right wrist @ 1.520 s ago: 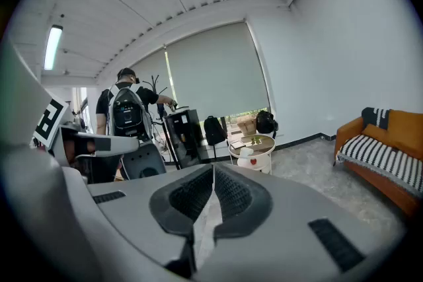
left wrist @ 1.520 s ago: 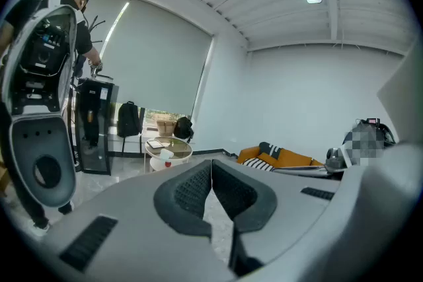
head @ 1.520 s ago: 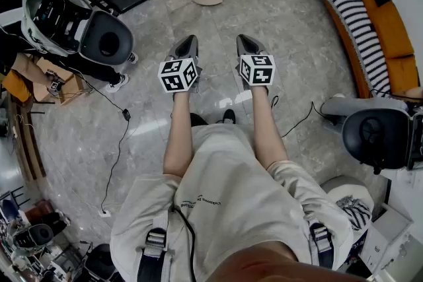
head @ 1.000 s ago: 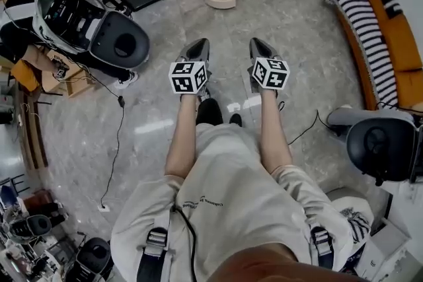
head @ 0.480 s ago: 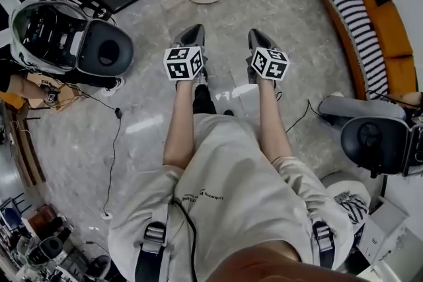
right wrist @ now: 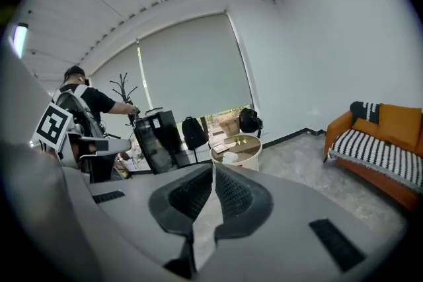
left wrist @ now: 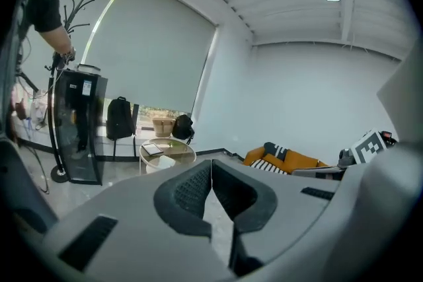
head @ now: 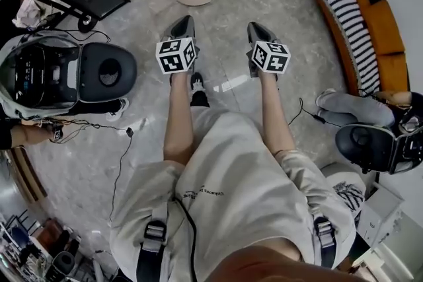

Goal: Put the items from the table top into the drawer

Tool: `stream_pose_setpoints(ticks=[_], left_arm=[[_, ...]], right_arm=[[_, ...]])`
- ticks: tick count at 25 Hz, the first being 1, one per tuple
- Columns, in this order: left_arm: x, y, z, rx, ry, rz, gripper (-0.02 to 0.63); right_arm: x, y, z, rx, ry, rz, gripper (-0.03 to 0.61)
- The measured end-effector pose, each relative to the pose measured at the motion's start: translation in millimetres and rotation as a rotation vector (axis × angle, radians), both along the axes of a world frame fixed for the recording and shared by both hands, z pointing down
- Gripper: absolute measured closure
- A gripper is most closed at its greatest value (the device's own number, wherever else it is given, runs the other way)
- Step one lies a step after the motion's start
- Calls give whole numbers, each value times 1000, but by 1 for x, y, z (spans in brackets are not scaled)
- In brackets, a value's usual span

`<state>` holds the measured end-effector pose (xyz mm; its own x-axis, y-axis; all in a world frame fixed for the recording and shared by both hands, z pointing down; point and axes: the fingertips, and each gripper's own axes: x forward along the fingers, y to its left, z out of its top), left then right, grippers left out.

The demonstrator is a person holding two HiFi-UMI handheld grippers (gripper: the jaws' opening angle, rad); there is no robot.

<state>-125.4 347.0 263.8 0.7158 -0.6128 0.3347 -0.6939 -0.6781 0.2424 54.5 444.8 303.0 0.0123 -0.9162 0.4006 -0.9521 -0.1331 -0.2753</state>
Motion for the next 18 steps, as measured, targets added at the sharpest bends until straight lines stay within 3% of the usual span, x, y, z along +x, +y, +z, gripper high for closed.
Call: stream_pose_setpoints(ticks=[7,13,18], left_arm=[[8,-55,2,-3,17,24,592],[-25,-151,29,-26,34,24,592],[-24,-177,35,-43,40,28,592]], right_arm=[[10,-43,5,-15,-2,21,537],[-14,-122,36,-42,-12,54,537],[-9,-133,42,-60,-7,85,537]])
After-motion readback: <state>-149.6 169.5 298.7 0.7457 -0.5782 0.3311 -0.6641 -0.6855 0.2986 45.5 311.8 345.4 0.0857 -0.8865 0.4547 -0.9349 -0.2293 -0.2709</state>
